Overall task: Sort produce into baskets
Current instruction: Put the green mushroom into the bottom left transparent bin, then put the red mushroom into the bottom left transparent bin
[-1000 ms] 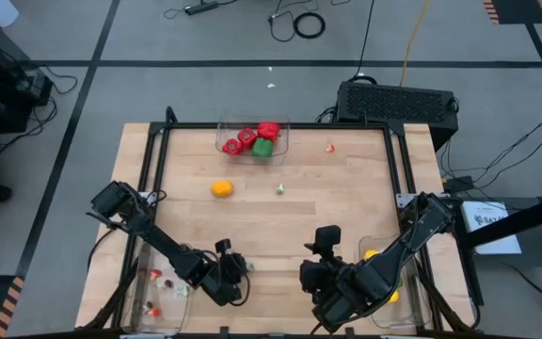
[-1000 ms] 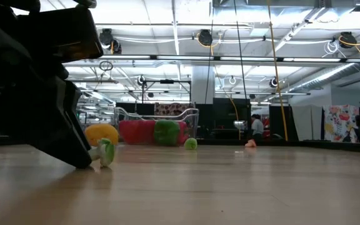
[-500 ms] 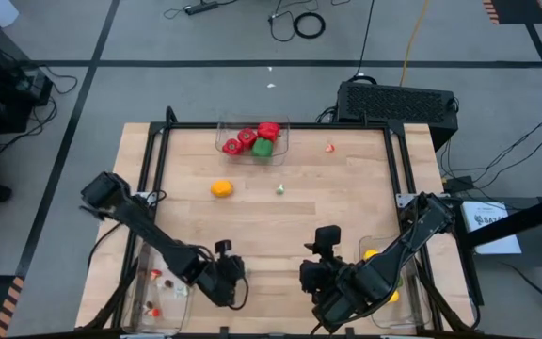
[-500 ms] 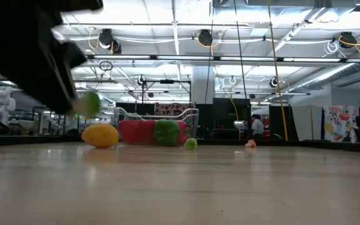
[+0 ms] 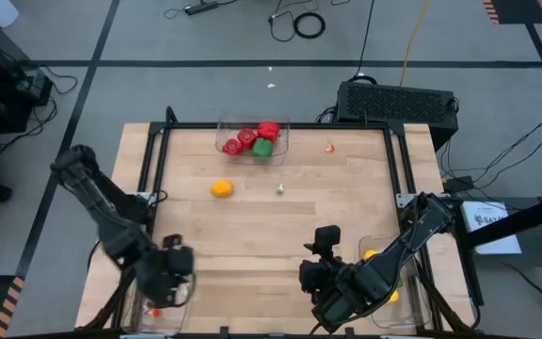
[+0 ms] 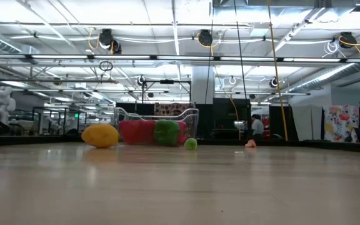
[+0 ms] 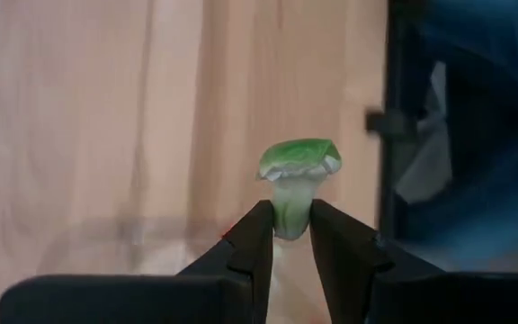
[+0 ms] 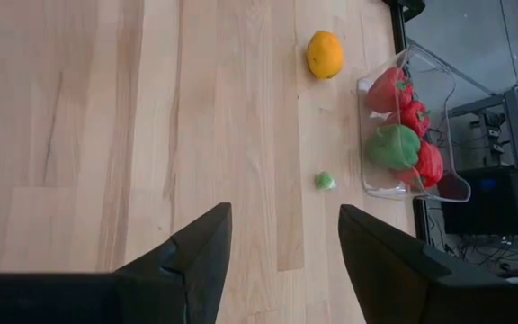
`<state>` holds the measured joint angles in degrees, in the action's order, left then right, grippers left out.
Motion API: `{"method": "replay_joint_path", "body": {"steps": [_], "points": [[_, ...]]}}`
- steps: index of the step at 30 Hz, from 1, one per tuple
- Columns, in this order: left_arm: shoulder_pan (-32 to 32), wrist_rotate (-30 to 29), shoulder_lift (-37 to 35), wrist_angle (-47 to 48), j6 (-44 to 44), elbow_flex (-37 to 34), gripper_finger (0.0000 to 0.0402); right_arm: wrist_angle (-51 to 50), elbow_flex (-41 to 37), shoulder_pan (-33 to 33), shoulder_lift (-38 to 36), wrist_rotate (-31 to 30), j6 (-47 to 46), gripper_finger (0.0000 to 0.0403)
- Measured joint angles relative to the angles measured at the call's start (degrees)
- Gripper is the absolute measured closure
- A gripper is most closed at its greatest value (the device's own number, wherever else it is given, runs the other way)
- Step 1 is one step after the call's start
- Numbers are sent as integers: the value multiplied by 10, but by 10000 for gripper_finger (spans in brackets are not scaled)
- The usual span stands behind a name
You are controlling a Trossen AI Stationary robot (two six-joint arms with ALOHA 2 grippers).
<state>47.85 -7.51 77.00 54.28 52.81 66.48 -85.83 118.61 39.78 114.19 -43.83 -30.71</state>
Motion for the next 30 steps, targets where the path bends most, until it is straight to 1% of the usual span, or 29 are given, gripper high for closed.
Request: {"method": "replay_joint_path", "body": {"steps": [3, 6, 9, 13, 19, 22, 26, 30], "points": [[52, 2, -24, 49, 74, 0, 320, 4, 0, -2, 0, -1, 1, 204], [106, -8, -20, 83, 139, -2, 320, 10, 0, -6, 0, -1, 1, 204], [151, -18, -5, 88, 183, -6, 320, 20, 0, -11, 0, -14, 7, 204], [190, -23, 29, 70, 209, -18, 320, 32, 0, -17, 0, -54, 34, 204], [208, -27, 85, 44, 218, -43, 320, 56, 0, -27, 0, -69, 52, 204], [209, -16, 113, 45, 218, -45, 314, 65, 0, -31, 0, -69, 55, 204], [209, 0, 133, 35, 226, -46, 282, 46, -4, -38, 0, -79, 58, 204], [209, -1, 134, 29, 249, -44, 231, 27, -52, -48, 0, -132, 42, 204]]}}
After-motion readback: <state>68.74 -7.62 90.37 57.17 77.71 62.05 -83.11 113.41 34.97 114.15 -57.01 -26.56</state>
